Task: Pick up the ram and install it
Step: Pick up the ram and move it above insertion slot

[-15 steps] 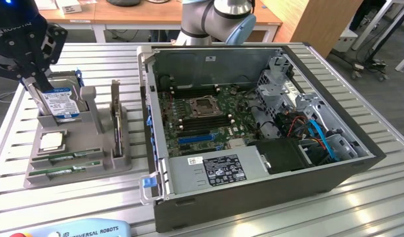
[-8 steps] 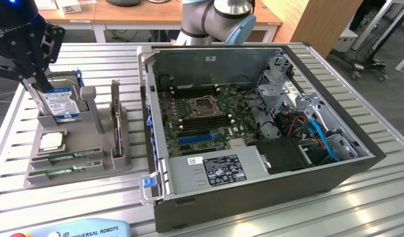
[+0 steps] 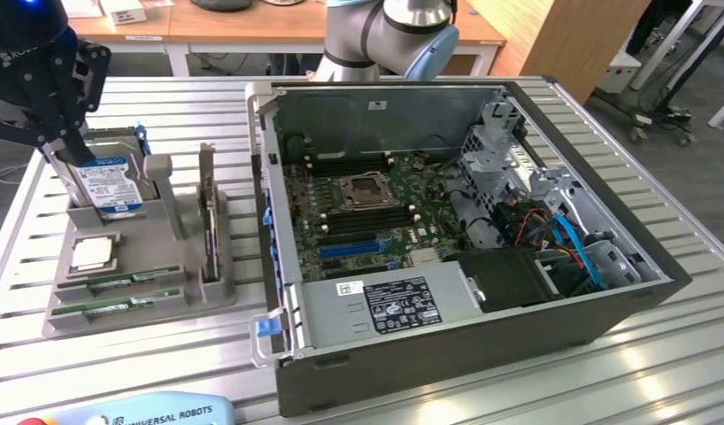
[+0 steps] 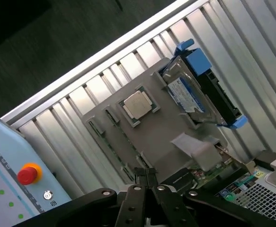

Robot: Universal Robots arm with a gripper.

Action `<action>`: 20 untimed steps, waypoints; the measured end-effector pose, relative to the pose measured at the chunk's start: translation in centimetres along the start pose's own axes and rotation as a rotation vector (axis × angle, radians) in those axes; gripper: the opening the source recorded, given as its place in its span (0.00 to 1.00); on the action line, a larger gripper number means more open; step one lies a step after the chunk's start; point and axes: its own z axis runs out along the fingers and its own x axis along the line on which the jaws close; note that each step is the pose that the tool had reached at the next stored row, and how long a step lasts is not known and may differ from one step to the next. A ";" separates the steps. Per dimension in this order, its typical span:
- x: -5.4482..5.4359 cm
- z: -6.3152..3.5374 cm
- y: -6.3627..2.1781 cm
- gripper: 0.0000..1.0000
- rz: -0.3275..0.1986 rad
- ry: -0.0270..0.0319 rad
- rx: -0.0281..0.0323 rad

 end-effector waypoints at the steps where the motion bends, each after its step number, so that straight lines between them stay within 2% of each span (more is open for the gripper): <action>1: 0.0 0.00 0.00 0.10 -0.016 0.0011 -0.0001; 20: 0.0 0.01 0.00 0.10 -0.349 0.0217 -0.0021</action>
